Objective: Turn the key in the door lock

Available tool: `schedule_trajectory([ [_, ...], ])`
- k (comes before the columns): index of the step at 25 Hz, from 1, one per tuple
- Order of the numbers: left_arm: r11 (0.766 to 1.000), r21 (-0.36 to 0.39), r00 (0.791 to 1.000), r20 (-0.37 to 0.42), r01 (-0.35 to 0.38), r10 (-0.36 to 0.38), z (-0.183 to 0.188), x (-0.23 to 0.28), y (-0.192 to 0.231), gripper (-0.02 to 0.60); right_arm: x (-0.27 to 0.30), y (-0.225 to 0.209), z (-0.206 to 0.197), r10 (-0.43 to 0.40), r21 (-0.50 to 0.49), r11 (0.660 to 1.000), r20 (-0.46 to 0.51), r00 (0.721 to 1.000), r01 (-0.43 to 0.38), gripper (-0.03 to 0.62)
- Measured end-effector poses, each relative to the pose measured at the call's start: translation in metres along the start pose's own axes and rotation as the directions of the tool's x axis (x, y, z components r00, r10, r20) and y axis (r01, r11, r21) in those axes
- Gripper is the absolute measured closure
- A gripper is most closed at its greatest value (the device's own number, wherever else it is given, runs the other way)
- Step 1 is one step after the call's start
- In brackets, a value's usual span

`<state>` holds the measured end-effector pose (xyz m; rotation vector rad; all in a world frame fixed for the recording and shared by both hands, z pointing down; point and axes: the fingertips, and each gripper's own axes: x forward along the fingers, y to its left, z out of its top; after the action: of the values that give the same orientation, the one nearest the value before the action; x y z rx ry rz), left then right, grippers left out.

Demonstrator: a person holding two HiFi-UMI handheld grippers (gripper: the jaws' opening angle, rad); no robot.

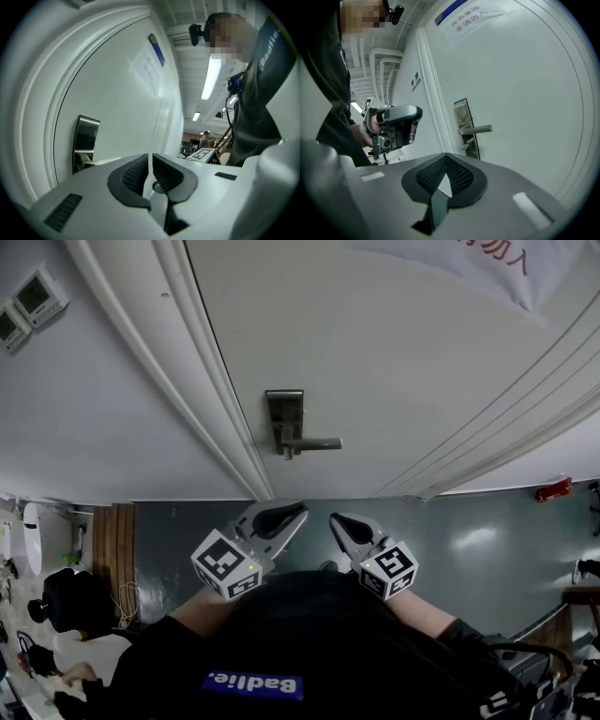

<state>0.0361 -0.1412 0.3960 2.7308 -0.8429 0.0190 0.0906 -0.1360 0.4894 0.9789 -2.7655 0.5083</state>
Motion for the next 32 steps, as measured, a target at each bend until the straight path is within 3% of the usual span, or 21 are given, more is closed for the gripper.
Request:
schedule_trajectory([
  [3,0.996,0.091,0.999,-0.032,0.010,-0.007,-0.011,-0.003,-0.015,0.555,0.002,0.011,0.009,0.024,-0.038,0.999,0.029,0.999,-0.023,0.592],
  [6,0.994,0.108,0.999,-0.050,0.015,-0.010,-0.026,-0.006,-0.023,0.565,0.003,0.021,0.014,0.042,-0.072,0.997,0.041,0.998,-0.039,0.592],
  [32,0.993,0.094,0.997,-0.055,0.065,-0.060,-0.036,-0.008,-0.033,0.575,-0.005,0.033,0.014,0.071,-0.105,0.992,0.049,0.996,-0.066,0.592],
])
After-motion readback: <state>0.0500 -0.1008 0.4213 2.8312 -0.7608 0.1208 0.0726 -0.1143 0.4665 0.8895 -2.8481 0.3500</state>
